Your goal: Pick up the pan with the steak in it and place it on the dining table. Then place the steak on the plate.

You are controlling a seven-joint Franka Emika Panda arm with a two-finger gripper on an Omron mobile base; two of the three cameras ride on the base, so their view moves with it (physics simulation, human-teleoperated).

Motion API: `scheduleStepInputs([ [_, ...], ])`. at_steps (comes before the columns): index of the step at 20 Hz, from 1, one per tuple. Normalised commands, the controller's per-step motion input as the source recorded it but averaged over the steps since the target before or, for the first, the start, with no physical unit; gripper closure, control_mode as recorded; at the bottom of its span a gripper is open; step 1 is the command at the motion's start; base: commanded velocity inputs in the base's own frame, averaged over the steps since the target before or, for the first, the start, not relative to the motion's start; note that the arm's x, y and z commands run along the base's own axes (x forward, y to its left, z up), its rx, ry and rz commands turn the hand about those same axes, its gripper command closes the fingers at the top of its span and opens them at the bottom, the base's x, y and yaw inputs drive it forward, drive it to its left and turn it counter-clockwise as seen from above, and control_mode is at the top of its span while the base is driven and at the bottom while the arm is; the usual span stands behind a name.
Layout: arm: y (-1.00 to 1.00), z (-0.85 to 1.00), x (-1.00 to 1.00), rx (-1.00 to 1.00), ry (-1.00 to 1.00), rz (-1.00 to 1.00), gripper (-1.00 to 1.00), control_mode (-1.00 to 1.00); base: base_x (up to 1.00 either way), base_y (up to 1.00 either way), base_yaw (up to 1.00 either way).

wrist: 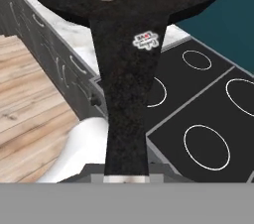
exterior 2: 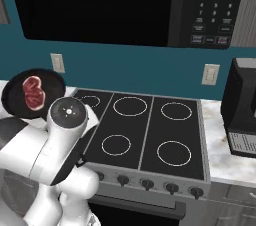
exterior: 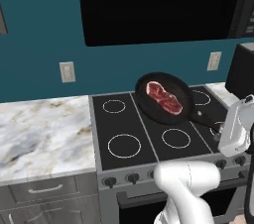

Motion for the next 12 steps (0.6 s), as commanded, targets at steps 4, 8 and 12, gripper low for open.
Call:
scheduleStepInputs([
  [4, 0.02, 0.0, 0.14, -0.01, 0.05, 0.02, 1.0, -1.0, 0.0, 0.0, 0.0],
  [8, 0.0, 0.0, 0.0, 0.0, 0.0, 0.0, 1.0, -1.0, 0.0, 0.0, 0.0],
  [12, 0.0, 0.0, 0.0, 0.0, 0.0, 0.0, 1.0, -1.0, 0.0, 0.0, 0.0],
])
